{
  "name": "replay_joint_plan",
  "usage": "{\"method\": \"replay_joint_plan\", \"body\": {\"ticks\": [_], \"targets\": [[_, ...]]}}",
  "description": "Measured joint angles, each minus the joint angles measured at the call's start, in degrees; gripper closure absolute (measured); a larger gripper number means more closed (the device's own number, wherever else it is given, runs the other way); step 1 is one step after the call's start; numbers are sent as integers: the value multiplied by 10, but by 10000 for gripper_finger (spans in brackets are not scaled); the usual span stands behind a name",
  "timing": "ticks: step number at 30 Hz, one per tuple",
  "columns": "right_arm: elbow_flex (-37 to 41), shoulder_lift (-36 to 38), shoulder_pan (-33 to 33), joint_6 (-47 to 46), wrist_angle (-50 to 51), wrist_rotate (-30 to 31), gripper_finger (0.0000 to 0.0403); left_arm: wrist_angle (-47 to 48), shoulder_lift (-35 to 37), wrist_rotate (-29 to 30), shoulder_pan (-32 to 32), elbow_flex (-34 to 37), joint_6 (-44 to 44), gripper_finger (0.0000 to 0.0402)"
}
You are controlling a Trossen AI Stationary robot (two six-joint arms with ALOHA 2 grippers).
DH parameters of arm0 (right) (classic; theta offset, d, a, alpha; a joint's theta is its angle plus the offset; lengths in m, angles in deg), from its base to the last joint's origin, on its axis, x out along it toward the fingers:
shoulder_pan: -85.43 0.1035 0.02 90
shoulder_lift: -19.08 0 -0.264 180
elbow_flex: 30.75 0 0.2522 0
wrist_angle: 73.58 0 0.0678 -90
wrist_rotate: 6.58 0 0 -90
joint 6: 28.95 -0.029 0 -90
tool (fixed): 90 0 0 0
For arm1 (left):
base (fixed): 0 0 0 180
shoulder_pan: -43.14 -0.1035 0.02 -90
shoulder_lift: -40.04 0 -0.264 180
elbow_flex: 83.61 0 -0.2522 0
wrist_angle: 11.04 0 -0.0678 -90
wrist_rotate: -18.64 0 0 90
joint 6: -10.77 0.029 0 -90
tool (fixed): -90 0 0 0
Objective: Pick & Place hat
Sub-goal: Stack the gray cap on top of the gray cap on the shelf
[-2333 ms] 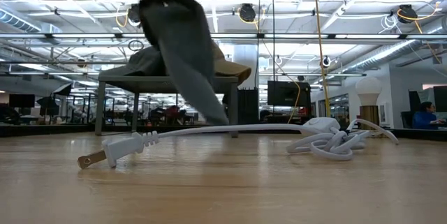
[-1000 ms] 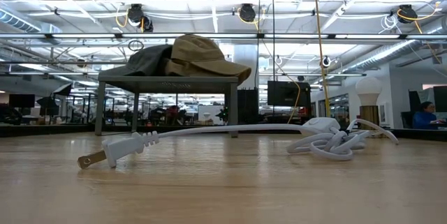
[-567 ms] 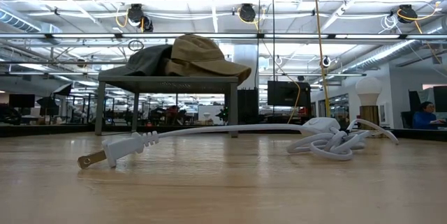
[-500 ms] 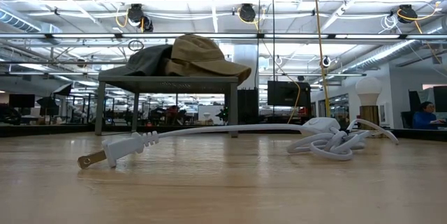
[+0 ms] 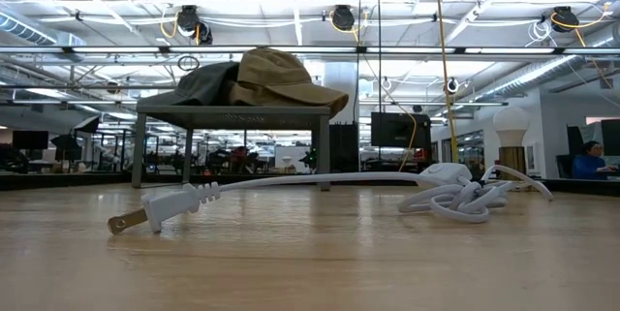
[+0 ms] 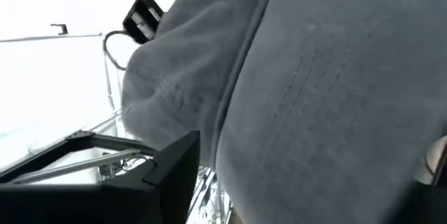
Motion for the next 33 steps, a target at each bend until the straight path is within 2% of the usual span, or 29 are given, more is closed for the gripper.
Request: {"method": "replay_joint_plan", "body": {"ticks": [4, 9, 10, 15, 19, 25, 29, 33], "targets": [[0, 8, 4, 10, -2, -1, 231, 9, 7, 0, 0, -1, -33, 399], [0, 16, 10, 22, -1, 3, 366, 34, 16, 2, 0, -1, -85, 370], [0, 17, 10, 34, -6, 4, 383, 36, 17, 3, 0, -1, -95, 364], [0, 39, 12, 70, 0, 15, 395, 41, 21, 59, 0, -1, -222, 329], [1, 86, 12, 127, 27, 15, 397, 51, 30, 99, 0, -1, -343, 280], [0, 172, 5, 247, 117, 30, 399, 48, 34, 104, 0, -1, -489, 195], [0, 227, -10, 396, 162, 33, 399, 23, 32, 108, -5, -1, -612, 148], [0, 265, -19, 600, 162, 33, 399, -9, 27, 108, -14, 0, -759, 116]]}}
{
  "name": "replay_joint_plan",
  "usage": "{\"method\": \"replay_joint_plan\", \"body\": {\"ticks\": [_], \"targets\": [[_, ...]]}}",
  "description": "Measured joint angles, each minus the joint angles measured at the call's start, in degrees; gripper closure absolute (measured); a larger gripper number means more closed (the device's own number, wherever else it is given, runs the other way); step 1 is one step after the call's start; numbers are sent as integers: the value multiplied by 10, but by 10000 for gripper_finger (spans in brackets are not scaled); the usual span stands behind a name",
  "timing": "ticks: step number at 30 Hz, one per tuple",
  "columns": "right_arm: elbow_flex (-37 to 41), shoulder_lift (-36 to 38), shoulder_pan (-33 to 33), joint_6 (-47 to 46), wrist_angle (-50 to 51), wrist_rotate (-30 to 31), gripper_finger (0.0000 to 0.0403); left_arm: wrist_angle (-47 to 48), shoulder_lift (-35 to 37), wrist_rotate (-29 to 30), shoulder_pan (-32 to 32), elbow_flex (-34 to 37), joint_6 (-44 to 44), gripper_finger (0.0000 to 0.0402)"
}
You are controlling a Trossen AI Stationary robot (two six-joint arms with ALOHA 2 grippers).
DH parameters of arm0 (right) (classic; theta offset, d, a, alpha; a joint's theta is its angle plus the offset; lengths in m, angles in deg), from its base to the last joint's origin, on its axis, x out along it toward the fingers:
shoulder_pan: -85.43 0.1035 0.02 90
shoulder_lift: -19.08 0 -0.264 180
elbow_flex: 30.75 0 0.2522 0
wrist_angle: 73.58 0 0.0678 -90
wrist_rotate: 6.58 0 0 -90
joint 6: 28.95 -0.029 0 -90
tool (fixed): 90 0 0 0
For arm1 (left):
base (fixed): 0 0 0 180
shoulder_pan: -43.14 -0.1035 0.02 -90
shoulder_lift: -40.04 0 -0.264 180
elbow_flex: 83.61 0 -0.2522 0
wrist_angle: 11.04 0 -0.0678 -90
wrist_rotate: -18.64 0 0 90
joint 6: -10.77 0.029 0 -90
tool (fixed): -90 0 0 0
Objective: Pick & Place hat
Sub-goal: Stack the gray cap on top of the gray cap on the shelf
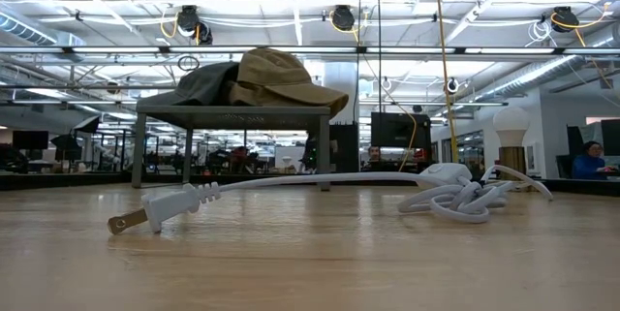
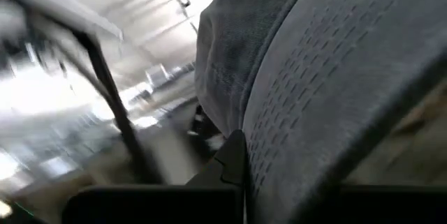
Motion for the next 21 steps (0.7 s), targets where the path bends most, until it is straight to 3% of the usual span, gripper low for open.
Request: {"method": "replay_joint_plan", "body": {"ticks": [6, 12, 16, 21], "targets": [[0, 19, 0, 384, -9, 0, 399, -94, -27, 0, -6, 0, -213, 92], [0, -1, 0, 767, -86, -1, 399, -167, -65, 0, -6, 0, -402, 89], [0, -28, 0, 958, -164, -3, 399, -168, -85, -16, -6, 0, -486, 96], [-1, -60, 0, 1121, -187, -4, 399, -175, -103, -17, -9, 0, -539, 96]]}}
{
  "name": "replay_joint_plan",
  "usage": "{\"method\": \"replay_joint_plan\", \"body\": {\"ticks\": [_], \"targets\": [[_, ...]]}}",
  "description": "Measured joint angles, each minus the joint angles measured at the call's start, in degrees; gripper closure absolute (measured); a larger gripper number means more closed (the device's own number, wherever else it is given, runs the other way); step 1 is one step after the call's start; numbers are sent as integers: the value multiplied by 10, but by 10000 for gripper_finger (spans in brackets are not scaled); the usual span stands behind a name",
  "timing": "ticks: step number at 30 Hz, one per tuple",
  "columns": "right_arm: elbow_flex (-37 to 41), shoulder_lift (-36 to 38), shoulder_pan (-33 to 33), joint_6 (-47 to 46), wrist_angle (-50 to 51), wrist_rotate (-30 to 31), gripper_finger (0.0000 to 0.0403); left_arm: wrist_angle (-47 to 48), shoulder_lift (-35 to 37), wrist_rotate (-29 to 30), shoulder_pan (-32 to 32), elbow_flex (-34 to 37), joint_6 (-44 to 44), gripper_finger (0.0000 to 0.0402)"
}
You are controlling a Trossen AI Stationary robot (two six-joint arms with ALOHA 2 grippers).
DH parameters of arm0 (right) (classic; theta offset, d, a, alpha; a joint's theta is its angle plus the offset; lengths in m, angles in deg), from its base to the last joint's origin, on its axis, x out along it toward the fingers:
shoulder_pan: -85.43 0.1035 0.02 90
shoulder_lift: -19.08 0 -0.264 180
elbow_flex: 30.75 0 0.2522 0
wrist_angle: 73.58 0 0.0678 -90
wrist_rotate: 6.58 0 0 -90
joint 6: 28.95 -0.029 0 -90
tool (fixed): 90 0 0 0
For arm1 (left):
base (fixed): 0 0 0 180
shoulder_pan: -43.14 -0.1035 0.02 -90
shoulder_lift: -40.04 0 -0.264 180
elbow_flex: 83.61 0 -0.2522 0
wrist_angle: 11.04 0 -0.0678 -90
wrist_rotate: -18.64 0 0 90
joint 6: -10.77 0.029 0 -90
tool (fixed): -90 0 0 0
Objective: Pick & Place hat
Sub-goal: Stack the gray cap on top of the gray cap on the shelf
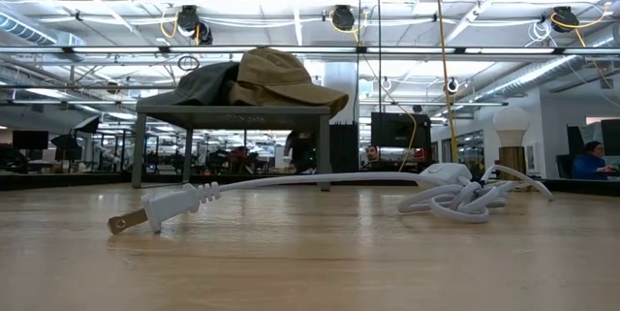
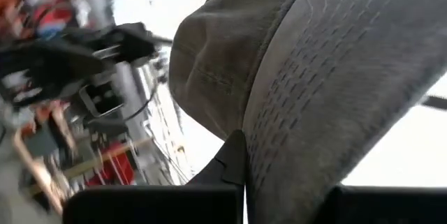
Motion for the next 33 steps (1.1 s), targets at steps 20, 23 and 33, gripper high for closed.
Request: {"method": "replay_joint_plan", "body": {"ticks": [20, 23, 33], "targets": [[0, -29, 0, 182, 58, 35, 399, -76, -19, -24, -46, 0, -47, 95], [0, -28, 0, 184, 72, 36, 399, -73, -20, -51, -53, 0, -51, 107], [0, -27, -15, 189, 60, 62, 397, -60, -19, -64, -60, 0, -61, 243]]}}
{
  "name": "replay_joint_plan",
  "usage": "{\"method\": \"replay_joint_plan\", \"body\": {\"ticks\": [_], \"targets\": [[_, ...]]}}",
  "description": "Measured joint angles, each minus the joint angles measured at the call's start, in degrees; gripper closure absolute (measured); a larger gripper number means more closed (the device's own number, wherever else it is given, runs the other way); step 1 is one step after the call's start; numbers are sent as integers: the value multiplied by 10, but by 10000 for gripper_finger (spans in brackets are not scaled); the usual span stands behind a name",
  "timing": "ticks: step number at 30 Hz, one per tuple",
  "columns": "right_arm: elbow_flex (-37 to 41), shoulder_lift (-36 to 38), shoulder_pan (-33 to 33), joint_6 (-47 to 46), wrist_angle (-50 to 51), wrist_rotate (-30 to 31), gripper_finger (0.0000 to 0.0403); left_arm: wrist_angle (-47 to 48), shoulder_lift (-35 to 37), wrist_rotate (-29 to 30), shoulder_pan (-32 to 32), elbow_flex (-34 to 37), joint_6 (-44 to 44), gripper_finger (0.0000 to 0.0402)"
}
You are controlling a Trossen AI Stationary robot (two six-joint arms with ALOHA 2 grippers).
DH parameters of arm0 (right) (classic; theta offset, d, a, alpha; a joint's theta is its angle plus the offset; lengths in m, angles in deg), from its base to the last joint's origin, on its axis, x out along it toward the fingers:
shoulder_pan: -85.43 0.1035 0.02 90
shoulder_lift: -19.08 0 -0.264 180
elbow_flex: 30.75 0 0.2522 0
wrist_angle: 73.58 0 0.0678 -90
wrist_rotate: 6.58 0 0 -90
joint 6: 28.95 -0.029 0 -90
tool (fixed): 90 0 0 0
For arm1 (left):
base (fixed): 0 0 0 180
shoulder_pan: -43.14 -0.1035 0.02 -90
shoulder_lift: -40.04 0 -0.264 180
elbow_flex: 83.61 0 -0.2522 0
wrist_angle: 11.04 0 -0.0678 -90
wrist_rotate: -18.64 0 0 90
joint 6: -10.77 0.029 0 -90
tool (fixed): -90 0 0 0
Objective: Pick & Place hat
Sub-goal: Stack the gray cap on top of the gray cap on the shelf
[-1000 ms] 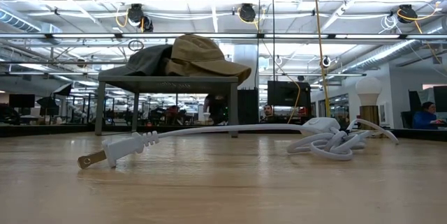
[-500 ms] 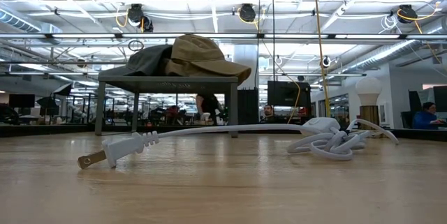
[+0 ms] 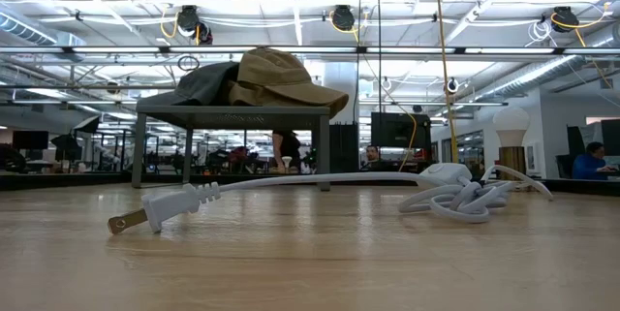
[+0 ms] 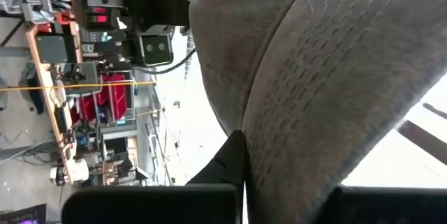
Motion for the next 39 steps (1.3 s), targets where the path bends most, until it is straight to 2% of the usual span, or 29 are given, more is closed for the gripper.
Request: {"method": "replay_joint_plan", "body": {"ticks": [7, 8, 12, 15, 20, 23, 26, 31, 39], "targets": [[0, 0, 0, -43, 11, 0, 383, 1, 0, -19, -4, 0, 22, 373], [0, 0, 0, -53, 13, 3, 377, 2, 0, -24, -5, 0, 24, 379], [0, 0, 3, -98, 12, 55, 350, 24, 2, -28, -7, 0, 20, 374], [0, 0, 24, -184, 12, 121, 328, 70, 15, -42, -16, -1, 19, 377], [0, 1, 83, -382, 36, 313, 296, 194, 36, -54, -37, -34, 26, 378], [0, 1, 113, -429, 64, 409, 284, 281, 44, -73, -52, -71, 23, 378], [0, 2, 139, -451, 94, 472, 279, 333, 47, -82, -68, -116, 31, 378], [0, 1, 168, -448, 115, 543, 278, 430, 46, -82, -93, -194, 62, 378], [0, 1, 178, -441, 115, 555, 277, 651, 46, -85, -133, -311, 105, 378]]}}
